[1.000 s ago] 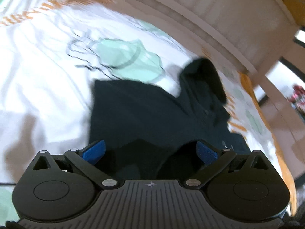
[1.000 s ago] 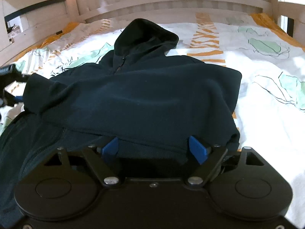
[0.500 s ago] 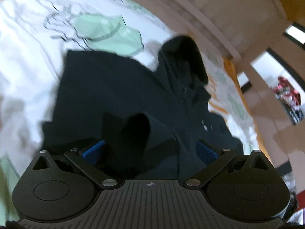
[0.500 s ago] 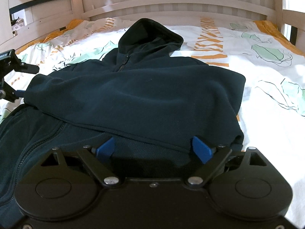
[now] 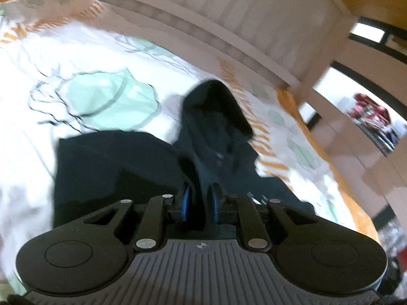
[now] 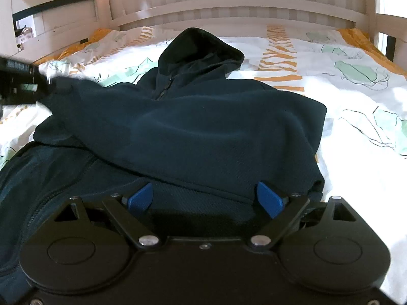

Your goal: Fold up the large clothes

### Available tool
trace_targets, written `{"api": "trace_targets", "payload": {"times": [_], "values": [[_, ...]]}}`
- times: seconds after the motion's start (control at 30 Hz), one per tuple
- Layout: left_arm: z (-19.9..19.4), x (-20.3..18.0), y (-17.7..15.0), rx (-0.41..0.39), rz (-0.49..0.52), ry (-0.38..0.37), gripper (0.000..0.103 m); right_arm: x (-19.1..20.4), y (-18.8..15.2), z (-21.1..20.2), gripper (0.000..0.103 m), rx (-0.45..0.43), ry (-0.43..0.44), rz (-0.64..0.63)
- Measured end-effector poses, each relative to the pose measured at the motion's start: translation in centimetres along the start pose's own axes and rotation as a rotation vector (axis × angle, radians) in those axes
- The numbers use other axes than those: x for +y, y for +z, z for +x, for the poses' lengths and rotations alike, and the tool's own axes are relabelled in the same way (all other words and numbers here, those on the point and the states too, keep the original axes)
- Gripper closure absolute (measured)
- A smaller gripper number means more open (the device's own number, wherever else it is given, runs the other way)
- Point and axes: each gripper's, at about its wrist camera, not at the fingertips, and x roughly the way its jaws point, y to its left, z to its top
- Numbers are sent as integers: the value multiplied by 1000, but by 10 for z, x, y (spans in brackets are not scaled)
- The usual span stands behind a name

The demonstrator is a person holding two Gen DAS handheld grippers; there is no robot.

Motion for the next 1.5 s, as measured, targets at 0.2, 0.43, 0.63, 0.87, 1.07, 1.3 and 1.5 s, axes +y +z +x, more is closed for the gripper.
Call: {"api": "trace_targets", "payload": {"times": [0.2,0.43,0.63,0.87,1.07,1.3,1.5], "values": [[25,34,-9,83,-83,105,86,8,7,-15,14,15,66,0],[8,24,-11,19,-71,89,81,-24,19,-40,13,-109,-38,125],[5,4,-5,-11,23,96,76,-50,26,-27,13,-95,-115,162],[13,-3,-13,7,52,81,57,-15,12,-7,12,48,-72,-57],[43,4,-29,100,134,135,47,-33,25,-19,14,-4,-62,46],[54,16,-53,61,255,132,36,-96,51,-19,16,-47,-37,326],[53,14,-58,43,266,129,34,-121,61,9,52,-8,-38,414]]}}
